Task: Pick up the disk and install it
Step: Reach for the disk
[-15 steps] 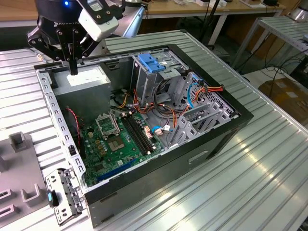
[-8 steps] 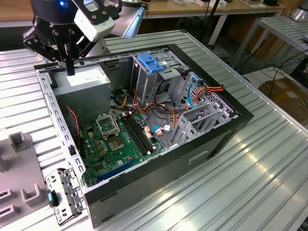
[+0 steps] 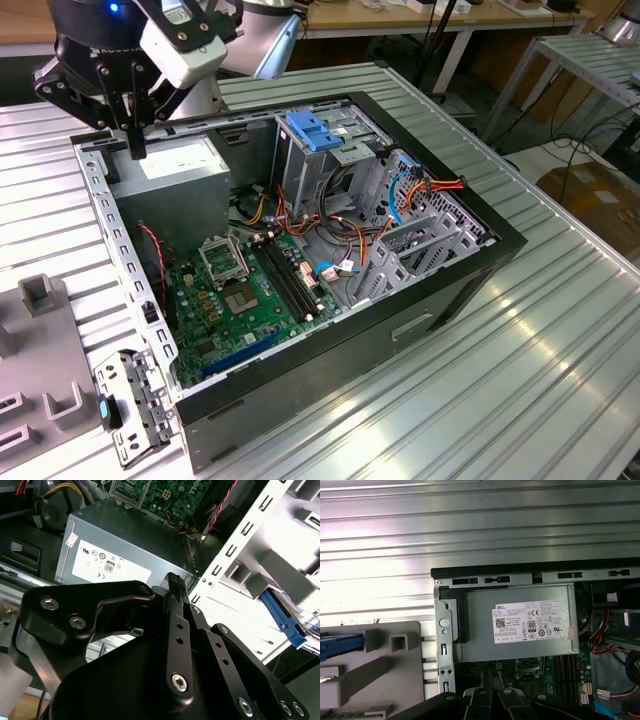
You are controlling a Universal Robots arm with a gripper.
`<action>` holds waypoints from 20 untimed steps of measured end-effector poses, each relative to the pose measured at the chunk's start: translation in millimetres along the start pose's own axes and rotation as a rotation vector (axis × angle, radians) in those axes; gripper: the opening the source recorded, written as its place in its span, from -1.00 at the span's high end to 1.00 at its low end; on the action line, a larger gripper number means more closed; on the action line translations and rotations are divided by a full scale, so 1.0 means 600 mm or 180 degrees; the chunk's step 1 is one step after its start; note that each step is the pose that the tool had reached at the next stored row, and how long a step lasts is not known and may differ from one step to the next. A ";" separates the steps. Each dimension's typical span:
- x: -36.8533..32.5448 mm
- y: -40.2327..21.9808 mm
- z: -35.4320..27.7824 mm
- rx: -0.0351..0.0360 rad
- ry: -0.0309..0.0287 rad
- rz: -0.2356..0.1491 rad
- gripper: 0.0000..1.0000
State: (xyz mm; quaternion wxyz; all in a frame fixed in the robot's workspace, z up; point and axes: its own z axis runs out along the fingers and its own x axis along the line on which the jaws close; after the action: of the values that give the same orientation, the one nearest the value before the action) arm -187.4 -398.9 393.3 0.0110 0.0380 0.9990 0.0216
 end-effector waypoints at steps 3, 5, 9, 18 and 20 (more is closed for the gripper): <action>0.004 0.000 0.000 0.0000 0.0000 0.0000 0.79; 0.007 -0.001 0.000 0.0000 0.0000 0.0000 0.79; 0.013 -0.001 0.000 0.0000 0.0001 0.0000 0.79; 0.027 -0.002 -0.001 0.0000 0.0003 0.0000 0.79; 0.030 -0.002 -0.001 0.0000 0.0003 0.0000 0.79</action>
State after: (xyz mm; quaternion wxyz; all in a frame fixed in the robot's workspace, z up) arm -205.7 -398.9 393.2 0.0106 0.0379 0.9990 0.0216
